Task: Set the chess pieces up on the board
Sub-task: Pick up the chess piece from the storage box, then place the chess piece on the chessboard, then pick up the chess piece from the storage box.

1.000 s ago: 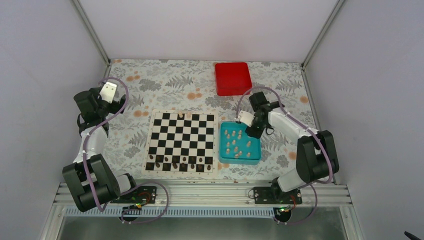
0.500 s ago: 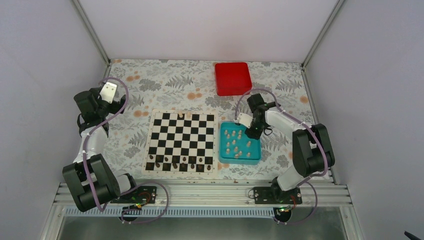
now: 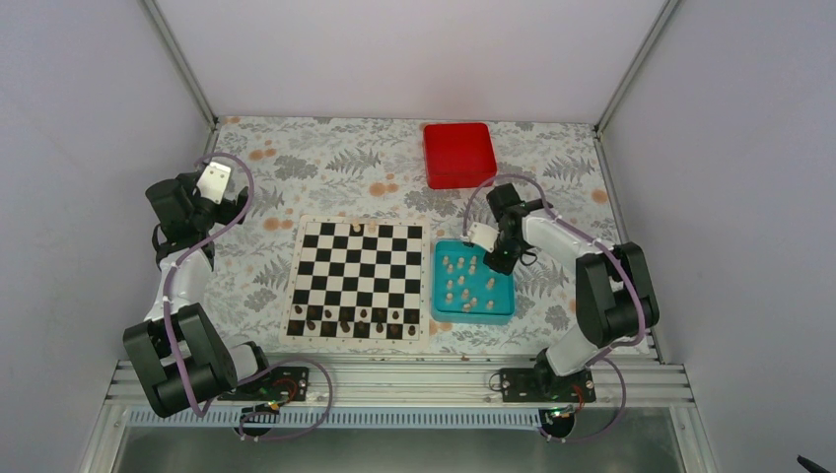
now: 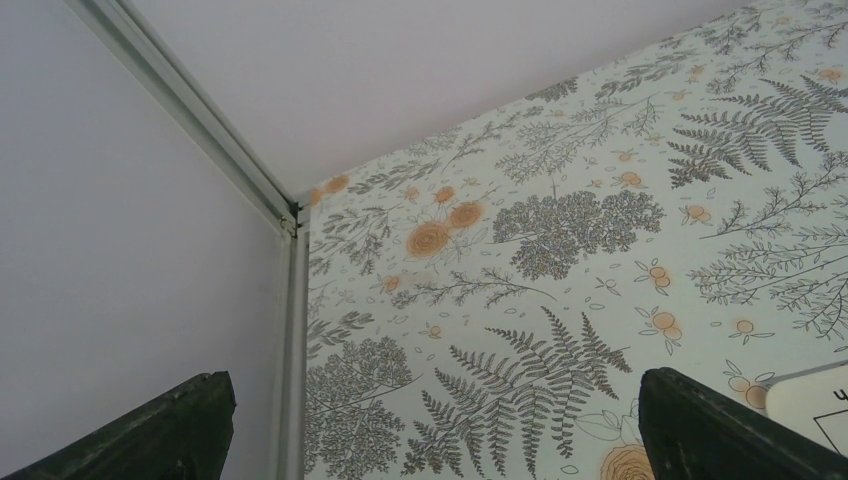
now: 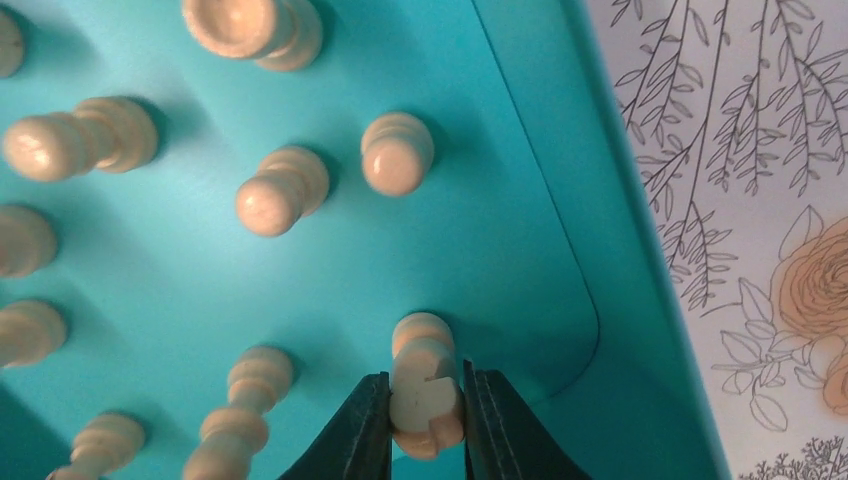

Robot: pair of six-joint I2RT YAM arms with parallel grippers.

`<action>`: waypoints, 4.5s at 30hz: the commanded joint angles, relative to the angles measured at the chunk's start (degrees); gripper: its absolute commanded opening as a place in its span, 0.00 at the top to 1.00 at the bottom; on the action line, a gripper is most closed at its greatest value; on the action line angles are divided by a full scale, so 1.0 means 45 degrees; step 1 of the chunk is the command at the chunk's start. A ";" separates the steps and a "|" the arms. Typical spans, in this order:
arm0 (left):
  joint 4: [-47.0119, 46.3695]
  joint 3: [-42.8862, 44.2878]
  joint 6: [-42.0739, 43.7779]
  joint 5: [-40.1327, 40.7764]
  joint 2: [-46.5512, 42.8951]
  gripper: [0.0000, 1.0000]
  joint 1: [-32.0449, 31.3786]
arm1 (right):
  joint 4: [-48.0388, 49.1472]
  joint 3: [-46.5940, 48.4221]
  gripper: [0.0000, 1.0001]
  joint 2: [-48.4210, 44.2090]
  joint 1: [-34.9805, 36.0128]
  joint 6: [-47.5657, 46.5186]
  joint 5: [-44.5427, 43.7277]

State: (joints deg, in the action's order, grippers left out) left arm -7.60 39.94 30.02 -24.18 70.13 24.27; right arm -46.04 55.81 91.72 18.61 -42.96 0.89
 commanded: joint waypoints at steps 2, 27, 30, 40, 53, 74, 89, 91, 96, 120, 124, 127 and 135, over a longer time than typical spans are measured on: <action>-0.0104 -0.0165 0.0182 -0.0251 -0.0149 0.00 0.0050 | -0.1568 0.1203 0.88 -0.0695 -0.0027 0.0017 0.0540; -0.0027 0.0049 -0.0055 -0.0459 -0.0485 0.00 0.0075 | -0.3969 1.1995 0.88 0.6631 0.4211 -0.0041 0.1035; -0.0064 0.0049 -0.0015 -0.0429 -0.0458 0.00 0.0073 | -0.3999 1.2688 0.88 0.7400 0.4558 -0.0089 0.0933; -0.0355 -0.0251 -0.0001 -0.0493 -0.0351 0.00 0.0113 | -0.4306 1.4161 0.86 0.9071 0.5052 -0.0151 0.0394; -0.0599 -0.0507 0.0055 -0.0565 -0.0258 0.00 0.0246 | -0.4059 1.4123 0.85 0.9781 0.5073 -0.0141 -0.0120; -0.0349 -0.0501 0.0094 -0.0607 -0.0484 0.00 0.0290 | -0.3381 1.3004 0.50 0.8348 0.4918 -0.0032 -0.0397; 0.0066 -0.0633 0.0193 -0.0537 -0.1139 0.00 0.0329 | -0.3358 0.5626 0.49 0.0227 0.3267 0.0484 0.0254; 0.0067 -0.0639 0.0122 -0.0538 -0.1175 0.00 0.0334 | -0.3054 0.4509 0.51 -0.0476 0.2962 0.0484 0.0373; 0.0050 -0.0649 -0.0392 -0.0874 -0.1171 0.00 0.0348 | -0.1832 0.2226 0.54 -0.1521 0.2473 0.0568 0.0813; -0.0169 -0.0983 -0.0443 -0.0671 -0.1141 0.00 0.0339 | -0.0022 0.2364 0.58 0.1314 0.2212 0.0189 0.1312; -0.0240 -0.1019 -0.0387 -0.0645 -0.1055 0.00 0.0358 | 0.0042 0.2442 0.59 0.1759 0.2182 0.0158 0.1394; -0.0304 -0.1046 -0.0353 -0.0638 -0.0963 0.00 0.0386 | 0.0036 0.2442 0.60 0.2052 0.2184 0.0167 0.1358; -0.0360 -0.0993 -0.0284 -0.0704 -0.0843 0.00 0.0456 | 0.0077 0.2486 0.69 0.2292 0.2115 0.0185 0.1225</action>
State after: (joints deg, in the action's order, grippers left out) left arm -7.97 35.92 27.90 -26.72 66.06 25.87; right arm -46.11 65.56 100.88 28.71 -41.89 5.87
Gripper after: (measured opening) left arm 0.999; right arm 0.330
